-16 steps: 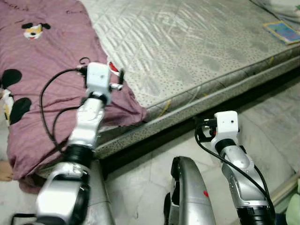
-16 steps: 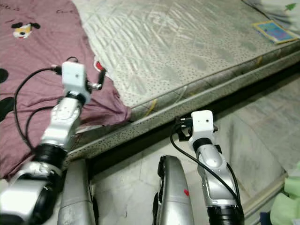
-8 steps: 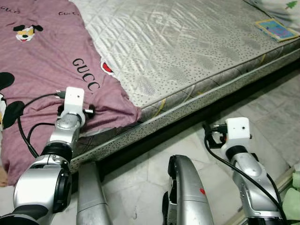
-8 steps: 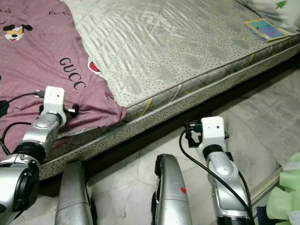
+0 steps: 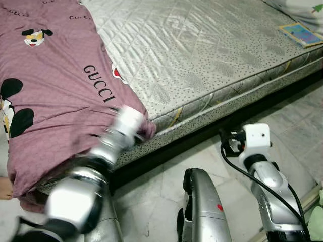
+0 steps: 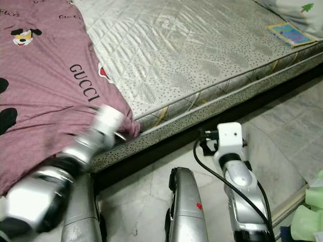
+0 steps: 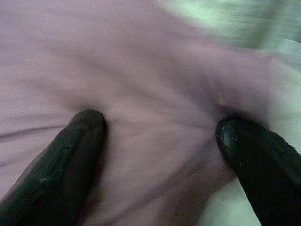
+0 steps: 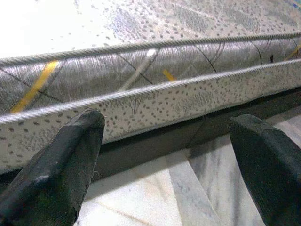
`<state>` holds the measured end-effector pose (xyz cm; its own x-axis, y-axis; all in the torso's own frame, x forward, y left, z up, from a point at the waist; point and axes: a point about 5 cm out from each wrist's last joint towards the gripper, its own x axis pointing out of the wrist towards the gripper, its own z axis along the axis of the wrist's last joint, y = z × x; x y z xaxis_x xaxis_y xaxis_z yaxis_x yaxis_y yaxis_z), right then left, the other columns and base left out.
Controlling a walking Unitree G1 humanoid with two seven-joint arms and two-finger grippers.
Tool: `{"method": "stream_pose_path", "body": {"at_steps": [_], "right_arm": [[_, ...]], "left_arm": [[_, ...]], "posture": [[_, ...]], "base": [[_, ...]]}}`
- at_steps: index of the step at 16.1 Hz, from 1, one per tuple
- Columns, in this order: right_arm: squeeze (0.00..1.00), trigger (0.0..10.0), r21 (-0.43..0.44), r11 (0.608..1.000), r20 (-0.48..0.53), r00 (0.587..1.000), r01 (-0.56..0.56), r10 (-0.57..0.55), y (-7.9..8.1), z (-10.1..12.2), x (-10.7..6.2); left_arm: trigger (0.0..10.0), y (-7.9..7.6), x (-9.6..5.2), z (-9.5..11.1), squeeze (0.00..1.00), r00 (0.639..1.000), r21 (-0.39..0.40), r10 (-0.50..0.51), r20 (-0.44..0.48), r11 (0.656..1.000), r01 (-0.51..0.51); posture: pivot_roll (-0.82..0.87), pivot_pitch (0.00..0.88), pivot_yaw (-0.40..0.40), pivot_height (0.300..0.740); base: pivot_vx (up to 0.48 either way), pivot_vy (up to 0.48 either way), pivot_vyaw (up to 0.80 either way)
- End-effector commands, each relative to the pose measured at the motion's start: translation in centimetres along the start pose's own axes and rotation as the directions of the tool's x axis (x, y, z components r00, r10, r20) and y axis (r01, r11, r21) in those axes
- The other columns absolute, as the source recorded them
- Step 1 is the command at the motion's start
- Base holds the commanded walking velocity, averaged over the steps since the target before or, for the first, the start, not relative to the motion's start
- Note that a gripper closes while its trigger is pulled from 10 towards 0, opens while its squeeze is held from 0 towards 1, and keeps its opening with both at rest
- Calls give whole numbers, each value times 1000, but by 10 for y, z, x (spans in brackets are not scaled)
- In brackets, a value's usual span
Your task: Clean up the room
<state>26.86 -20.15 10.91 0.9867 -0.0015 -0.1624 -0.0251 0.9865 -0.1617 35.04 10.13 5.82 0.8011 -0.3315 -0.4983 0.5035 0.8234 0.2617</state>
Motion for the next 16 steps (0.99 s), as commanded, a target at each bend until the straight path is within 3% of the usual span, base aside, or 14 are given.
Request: {"method": "stream_pose_path", "body": {"at_steps": [1,4,6,7,9,12,14,15,16], "right_arm": [[0,10000,0,1000,-13,1000,8,-8,1,-3,0],[0,10000,14,1000,-3,1000,6,-6,5,-2,4],[0,10000,26,1000,3,1000,3,-3,10,-1,7],[0,10000,33,999,11,1000,-2,2,14,0,8],[0,10000,38,999,20,1000,-5,4,16,1,11],[0,10000,53,998,47,999,-14,11,25,6,18],[0,10000,64,998,59,998,-22,18,29,8,21],[0,10000,79,997,67,998,-25,20,32,10,23],[0,10000,103,994,86,996,-32,23,38,14,29]], "left_arm": [[10000,-21,0,-14,0,996,45,-85,-29,995,87],[10000,-28,0,-12,0,995,39,-99,21,994,99],[10000,-22,0,6,0,988,35,-74,138,997,70],[10000,-17,-1,19,0,978,68,-58,202,997,45],[10000,-14,-2,28,0,969,88,-53,242,996,32],[10000,1,-17,59,0,893,106,53,448,988,-111],[10000,7,-30,66,0,838,72,124,531,979,-191],[10000,13,-39,66,0,803,34,196,563,965,-260],[10000,25,-60,58,0,722,-113,379,579,914,-389]], "posture": [[-116,117,-29,520],[-95,111,-21,520],[-76,104,-21,520],[-69,102,-21,520],[-58,96,-20,520],[-23,79,-20,520],[-10,71,-15,520],[1,61,-11,520],[13,50,-5,520]], "base": [[0,0,0],[0,0,0],[0,0,0],[0,0,0],[0,0,0],[0,0,0],[0,0,0],[0,0,0],[0,0,0]]}}
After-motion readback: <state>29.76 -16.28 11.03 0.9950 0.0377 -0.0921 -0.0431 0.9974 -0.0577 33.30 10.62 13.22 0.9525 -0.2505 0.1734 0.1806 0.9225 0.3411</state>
